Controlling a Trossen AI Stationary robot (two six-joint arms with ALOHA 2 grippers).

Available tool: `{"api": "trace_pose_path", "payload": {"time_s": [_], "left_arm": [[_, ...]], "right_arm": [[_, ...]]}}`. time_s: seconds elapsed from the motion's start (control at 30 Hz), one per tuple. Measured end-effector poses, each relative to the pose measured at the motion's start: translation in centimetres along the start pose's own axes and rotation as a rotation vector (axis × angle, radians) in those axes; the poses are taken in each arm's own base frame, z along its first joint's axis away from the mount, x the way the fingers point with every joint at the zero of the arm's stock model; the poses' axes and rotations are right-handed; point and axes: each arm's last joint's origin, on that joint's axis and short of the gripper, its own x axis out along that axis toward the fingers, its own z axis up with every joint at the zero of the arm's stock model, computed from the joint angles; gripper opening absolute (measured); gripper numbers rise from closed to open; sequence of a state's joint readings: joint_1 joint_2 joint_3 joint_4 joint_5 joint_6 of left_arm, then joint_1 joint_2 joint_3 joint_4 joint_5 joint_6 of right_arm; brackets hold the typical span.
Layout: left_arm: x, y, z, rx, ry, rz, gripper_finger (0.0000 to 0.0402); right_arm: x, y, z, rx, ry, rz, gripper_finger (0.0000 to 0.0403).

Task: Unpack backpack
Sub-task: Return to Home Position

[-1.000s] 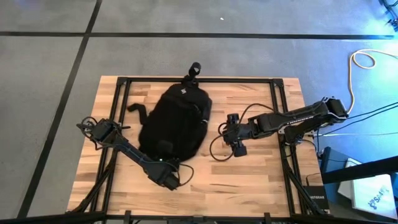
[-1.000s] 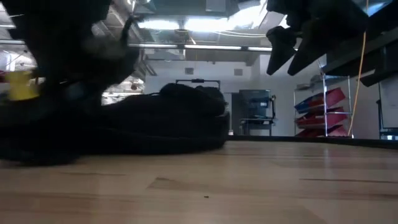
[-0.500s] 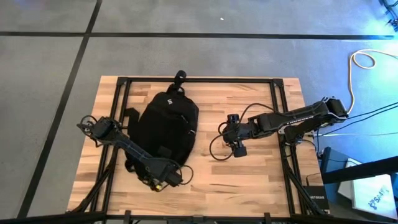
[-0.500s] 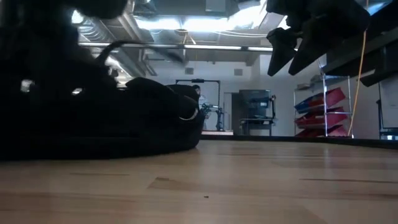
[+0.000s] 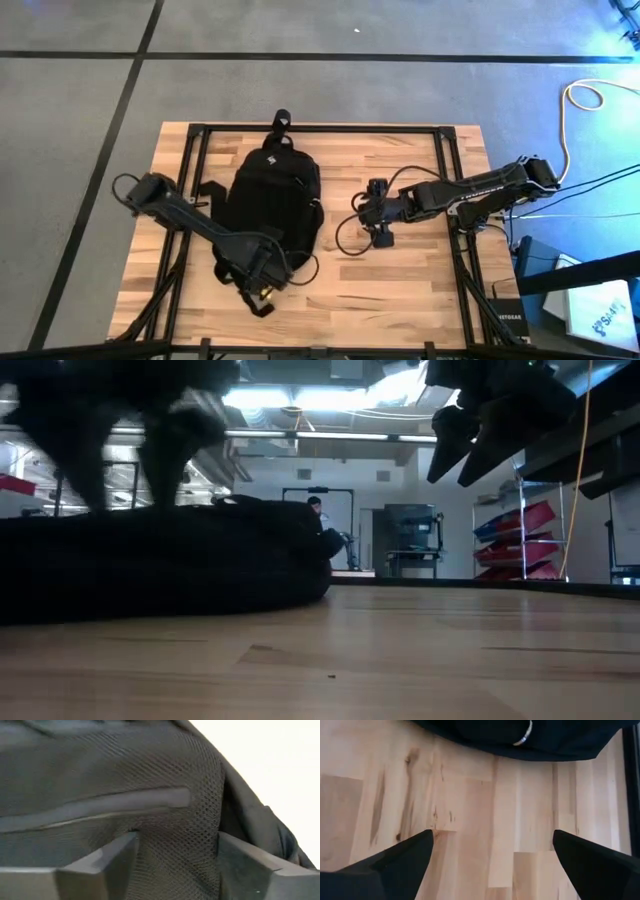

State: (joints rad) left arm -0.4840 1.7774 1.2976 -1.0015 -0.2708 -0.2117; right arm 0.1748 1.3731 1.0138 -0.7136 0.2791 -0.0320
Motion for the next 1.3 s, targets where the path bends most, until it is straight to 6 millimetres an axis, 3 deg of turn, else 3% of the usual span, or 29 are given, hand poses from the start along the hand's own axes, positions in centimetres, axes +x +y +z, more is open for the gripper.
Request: {"api": "trace_pose_path", "payload": {"time_s": [0.23, 0.37, 0.53, 0.7, 0.9, 1.3], "left_arm": [[-4.2, 2.7, 0.2, -0.161, -0.256, 0.060, 0.0298], [-5.0, 3.5, -0.2, -0.208, -0.264, 0.053, 0.0305], [-6.1, 4.0, 1.1, -0.257, -0.460, 0.116, 0.0308], [-4.9, 3.3, 1.8, -0.251, -0.605, 0.198, 0.0308], [-2.5, 3.9, 1.5, -0.303, -0.803, 0.212, 0.0308], [0.9, 6.0, -2.5, -0.473, -1.346, 0.311, 0.0308]], "right_arm": [[-0.3, -0.5, 0.6, 0.029, -0.069, -0.024, 0.0383], [-1.1, -0.5, 1.0, 0.038, -0.148, 0.048, 0.0397], [-3.2, -1.0, 1.7, 0.068, -0.307, 0.088, 0.0398], [-4.7, -1.3, 1.2, 0.107, -0.451, 0.091, 0.0399], [-3.6, -0.8, -0.3, 0.163, -0.610, 0.133, 0.0399], [-1.0, 0.7, -2.8, 0.211, -0.983, 0.147, 0.0399]]}}
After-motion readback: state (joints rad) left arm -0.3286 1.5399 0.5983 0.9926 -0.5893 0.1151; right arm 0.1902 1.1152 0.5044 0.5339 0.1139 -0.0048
